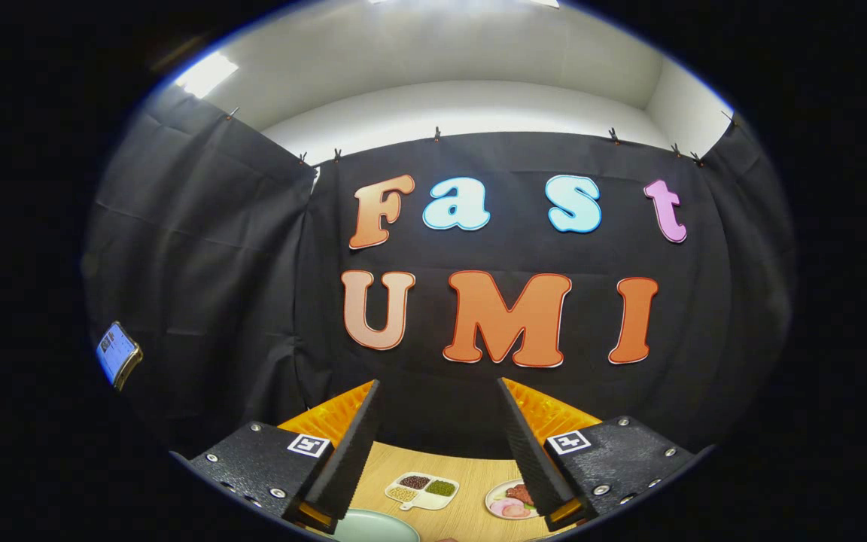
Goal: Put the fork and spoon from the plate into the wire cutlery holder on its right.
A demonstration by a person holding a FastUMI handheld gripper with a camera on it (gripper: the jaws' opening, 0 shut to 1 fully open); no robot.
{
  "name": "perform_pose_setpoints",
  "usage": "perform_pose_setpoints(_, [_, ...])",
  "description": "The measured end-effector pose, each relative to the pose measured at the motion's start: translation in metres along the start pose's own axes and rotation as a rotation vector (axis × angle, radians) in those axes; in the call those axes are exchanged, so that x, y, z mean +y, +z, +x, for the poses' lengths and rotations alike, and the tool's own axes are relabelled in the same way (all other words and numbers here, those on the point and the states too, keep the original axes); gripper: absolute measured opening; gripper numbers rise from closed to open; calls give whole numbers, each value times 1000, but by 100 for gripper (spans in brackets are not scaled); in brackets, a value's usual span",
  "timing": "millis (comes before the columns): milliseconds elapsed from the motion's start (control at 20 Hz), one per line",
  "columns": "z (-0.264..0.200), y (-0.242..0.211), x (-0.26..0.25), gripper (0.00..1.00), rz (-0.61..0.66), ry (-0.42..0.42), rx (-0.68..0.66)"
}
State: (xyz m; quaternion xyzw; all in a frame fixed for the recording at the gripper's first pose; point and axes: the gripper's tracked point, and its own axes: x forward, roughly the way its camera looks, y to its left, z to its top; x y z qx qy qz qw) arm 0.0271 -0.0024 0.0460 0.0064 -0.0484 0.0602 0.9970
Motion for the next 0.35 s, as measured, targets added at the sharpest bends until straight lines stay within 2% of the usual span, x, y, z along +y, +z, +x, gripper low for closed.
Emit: perform_pose_setpoints(350, [1,-2,-2,89,-7,-3,4])
